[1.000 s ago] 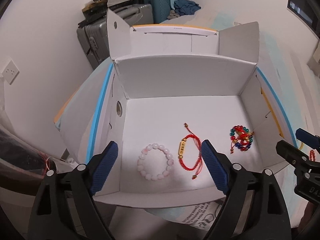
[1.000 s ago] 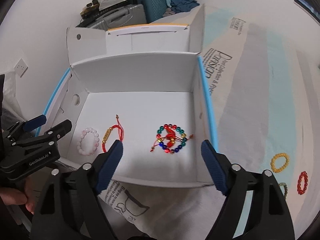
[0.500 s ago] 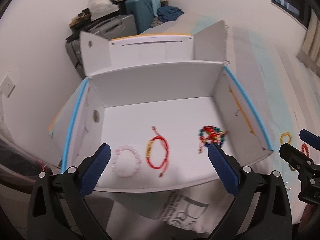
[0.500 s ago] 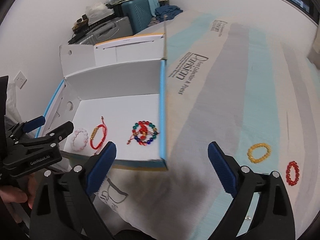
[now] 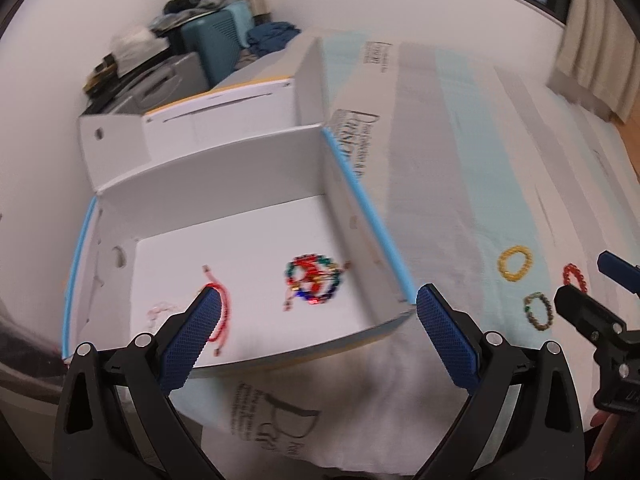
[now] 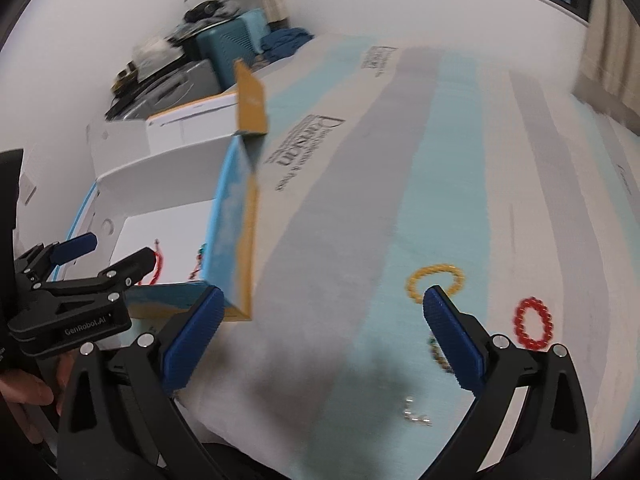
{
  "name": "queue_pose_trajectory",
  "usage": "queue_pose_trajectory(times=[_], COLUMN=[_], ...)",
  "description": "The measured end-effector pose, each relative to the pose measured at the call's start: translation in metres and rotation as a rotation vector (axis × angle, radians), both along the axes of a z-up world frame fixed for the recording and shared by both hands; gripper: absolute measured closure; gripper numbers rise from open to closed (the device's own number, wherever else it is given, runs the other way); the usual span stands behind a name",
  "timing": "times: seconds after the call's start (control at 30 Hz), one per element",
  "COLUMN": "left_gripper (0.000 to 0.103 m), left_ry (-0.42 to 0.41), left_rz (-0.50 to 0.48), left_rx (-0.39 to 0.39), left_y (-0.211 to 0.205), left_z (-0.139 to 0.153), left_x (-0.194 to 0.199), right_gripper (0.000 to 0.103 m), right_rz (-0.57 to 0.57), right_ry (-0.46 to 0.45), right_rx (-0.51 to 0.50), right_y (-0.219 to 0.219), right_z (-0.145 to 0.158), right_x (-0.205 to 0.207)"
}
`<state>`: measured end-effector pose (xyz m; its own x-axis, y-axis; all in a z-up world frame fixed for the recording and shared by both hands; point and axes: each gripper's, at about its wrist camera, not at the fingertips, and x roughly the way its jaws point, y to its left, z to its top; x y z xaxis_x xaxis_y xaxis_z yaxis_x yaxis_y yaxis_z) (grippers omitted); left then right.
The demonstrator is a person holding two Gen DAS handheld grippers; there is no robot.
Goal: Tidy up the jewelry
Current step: 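Move both tools back toward the remaining bracelets on the bed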
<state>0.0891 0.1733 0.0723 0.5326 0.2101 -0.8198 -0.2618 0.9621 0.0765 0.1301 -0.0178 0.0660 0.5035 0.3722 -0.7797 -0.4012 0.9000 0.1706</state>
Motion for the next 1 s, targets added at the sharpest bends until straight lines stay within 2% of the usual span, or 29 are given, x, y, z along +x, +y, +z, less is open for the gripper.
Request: queue_pose_trajectory(times=[0.23, 0.6, 1.0], left_gripper=[0.007, 0.008, 0.008], left_ry=[-0.017, -0.011, 0.002], left_rz=[-0.091, -0.213, -0.305], left_rx=[-0.019, -0.036, -0.045], left_y=[-0.048, -0.116, -0.165], left_z=[-0.006, -0.024, -0.067], left_x=[0.017, 0.043, 0.072], right_gripper=[0.008, 0.008, 0.008], right_rz=[-0.069, -0.189, -0.273], right_ry=[0.001, 0.022, 0.032], right_rx=[0.003, -0.010, -0.039], right_y=[-0.056, -0.133, -0.185], right_z=[-0.003, -0.026, -0.069], right_x=[0.008, 0.019, 0.035])
